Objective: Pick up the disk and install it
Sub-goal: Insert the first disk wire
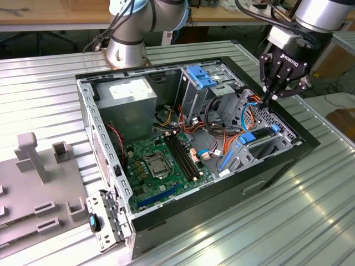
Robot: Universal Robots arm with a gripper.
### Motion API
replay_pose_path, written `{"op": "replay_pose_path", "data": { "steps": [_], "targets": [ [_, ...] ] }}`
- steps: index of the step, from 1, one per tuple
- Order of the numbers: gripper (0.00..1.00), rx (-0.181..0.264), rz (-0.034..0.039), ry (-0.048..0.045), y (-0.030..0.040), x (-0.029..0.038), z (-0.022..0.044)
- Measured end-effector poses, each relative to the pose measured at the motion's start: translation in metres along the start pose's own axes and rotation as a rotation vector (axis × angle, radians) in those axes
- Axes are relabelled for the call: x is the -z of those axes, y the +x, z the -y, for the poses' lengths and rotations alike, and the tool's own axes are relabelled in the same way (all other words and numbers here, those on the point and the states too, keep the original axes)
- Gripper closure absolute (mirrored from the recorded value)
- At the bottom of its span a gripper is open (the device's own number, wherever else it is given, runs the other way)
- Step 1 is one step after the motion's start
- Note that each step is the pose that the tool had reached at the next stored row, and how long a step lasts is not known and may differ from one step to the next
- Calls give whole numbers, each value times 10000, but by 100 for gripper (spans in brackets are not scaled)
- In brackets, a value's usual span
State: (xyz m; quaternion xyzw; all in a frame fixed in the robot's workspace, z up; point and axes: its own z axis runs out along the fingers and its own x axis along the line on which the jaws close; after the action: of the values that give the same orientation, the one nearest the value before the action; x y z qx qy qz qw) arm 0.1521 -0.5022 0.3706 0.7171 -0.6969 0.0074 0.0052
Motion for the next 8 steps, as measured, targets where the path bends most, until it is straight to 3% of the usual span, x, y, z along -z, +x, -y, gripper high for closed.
{"op": "replay_pose_path", "data": {
  "steps": [1,2,3,8],
  "targets": [
    [84,-9,160,4,4,0,0],
    [84,-13,183,5,20,-2,-1],
    [84,-15,162,5,171,-8,-6],
    [84,-16,127,4,297,-19,-14]
  ]
}}
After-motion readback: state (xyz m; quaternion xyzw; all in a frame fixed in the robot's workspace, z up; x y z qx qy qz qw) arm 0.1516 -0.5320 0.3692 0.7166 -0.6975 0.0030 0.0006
